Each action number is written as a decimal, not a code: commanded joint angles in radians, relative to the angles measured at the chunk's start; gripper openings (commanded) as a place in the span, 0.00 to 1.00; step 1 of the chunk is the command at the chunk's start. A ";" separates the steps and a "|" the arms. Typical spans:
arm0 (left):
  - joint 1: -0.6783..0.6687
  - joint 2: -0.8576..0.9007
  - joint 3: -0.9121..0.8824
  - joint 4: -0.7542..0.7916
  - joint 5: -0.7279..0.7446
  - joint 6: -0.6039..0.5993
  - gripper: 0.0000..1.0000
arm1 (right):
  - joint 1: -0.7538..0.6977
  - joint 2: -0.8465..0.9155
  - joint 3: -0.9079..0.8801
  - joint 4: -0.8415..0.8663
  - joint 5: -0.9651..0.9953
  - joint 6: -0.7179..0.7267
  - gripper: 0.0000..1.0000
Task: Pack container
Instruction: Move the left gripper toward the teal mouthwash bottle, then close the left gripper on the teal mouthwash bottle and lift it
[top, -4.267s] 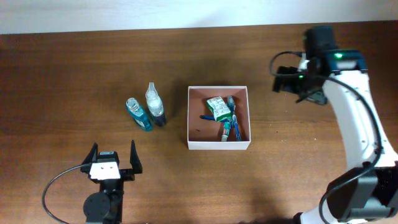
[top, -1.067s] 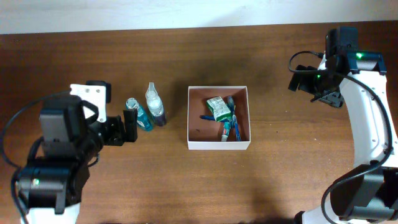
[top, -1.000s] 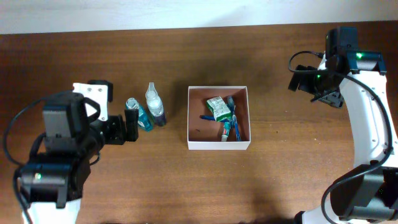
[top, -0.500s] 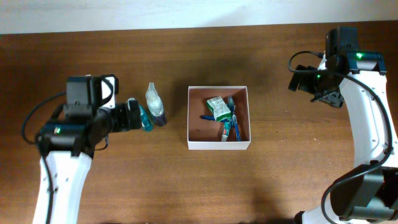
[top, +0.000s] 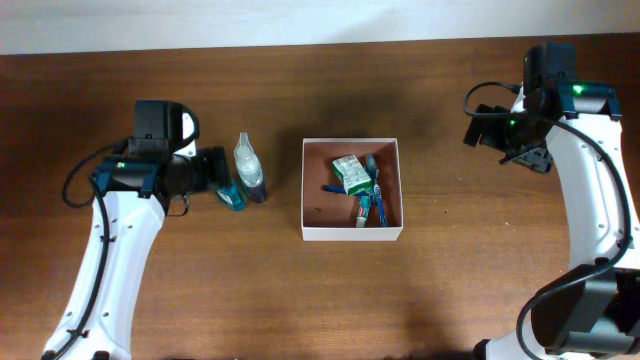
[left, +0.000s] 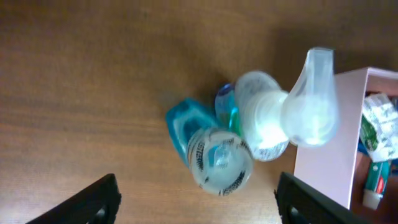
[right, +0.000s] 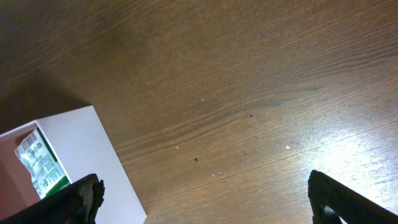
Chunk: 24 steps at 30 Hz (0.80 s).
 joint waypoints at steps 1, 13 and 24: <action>0.000 0.003 0.019 0.019 0.011 -0.006 0.80 | -0.005 -0.010 0.008 0.000 0.013 0.000 0.98; -0.053 0.006 0.019 0.063 0.017 0.027 0.73 | -0.005 -0.010 0.008 0.000 0.013 0.001 0.98; -0.053 0.034 0.019 0.063 -0.021 0.033 0.72 | -0.005 -0.010 0.008 0.000 0.013 0.001 0.98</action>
